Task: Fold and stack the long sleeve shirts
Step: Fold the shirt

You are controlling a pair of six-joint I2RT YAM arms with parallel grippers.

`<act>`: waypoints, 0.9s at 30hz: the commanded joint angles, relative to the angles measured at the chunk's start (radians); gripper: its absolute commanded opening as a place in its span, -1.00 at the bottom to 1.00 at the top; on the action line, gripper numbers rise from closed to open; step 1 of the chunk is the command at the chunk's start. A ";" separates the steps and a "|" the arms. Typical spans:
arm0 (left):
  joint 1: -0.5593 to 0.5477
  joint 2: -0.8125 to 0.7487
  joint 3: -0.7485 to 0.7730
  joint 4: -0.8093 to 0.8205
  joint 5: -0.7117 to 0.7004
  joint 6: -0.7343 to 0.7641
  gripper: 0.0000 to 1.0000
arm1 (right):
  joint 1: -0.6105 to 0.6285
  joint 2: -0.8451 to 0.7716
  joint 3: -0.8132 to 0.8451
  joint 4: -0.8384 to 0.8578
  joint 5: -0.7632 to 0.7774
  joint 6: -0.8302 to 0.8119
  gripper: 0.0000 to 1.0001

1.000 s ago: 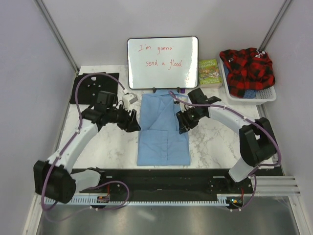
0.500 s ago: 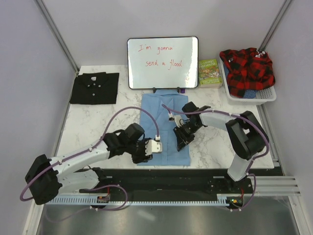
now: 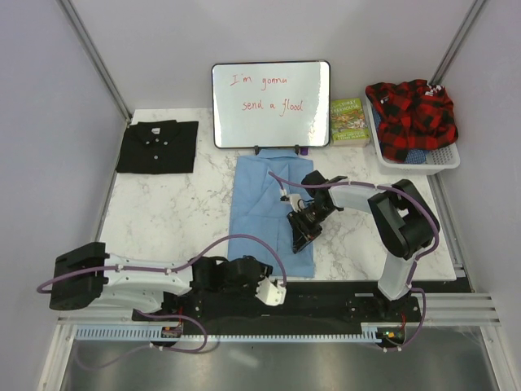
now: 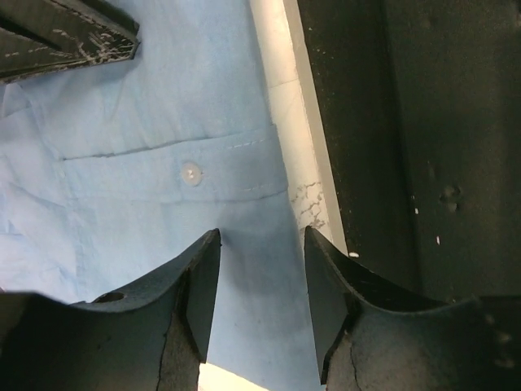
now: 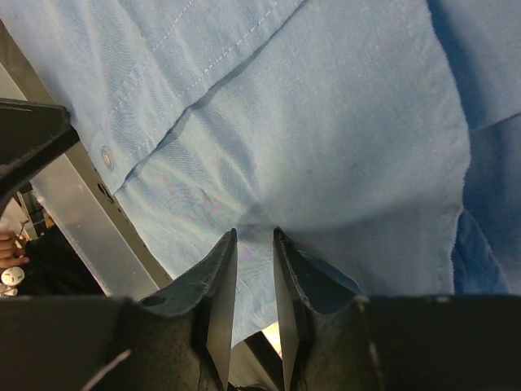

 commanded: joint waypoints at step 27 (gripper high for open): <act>-0.078 -0.021 0.219 -0.291 0.182 -0.198 -0.96 | 0.007 0.003 0.319 -0.023 -0.051 -0.038 -0.21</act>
